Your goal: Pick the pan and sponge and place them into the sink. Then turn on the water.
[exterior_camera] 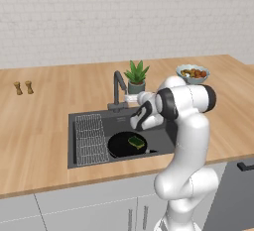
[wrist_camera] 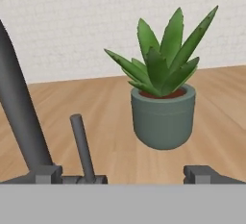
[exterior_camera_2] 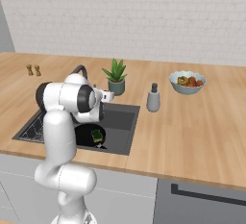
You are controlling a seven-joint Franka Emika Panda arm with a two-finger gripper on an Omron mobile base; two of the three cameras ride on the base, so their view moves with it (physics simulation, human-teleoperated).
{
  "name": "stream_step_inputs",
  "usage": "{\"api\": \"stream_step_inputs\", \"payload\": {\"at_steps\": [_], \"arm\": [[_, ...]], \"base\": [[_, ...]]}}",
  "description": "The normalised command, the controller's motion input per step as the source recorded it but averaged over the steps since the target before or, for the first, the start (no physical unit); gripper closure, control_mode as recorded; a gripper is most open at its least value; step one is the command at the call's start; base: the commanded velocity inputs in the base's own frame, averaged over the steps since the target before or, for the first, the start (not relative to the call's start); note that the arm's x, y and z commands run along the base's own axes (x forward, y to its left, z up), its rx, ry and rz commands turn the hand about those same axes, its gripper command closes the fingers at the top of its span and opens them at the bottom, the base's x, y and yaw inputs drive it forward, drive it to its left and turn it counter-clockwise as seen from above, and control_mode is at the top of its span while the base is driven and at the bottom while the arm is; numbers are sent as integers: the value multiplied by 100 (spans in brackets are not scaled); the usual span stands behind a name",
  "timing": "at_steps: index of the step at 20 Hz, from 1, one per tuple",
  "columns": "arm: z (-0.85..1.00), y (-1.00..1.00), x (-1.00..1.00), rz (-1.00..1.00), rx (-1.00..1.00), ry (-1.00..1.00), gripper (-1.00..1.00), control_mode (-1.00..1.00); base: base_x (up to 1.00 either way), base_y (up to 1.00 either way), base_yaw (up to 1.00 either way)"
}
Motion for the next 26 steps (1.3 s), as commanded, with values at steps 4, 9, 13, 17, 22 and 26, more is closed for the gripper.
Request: {"api": "stream_step_inputs", "payload": {"at_steps": [4,9,13,17,22,26], "arm": [[-8,8,1,0,0,-5,-100,-100],[-4,0,11,0,0,-5,-100,-100],[-10,0,8,0,2,-3,-100,-100],[-13,0,4,0,1,0,-100,-100],[-8,0,5,0,0,0,-100,-100],[-3,0,13,0,0,0,-100,-100]], "base": [[0,0,0],[0,0,0],[0,0,0],[0,0,0],[0,0,0],[0,0,0]]}}
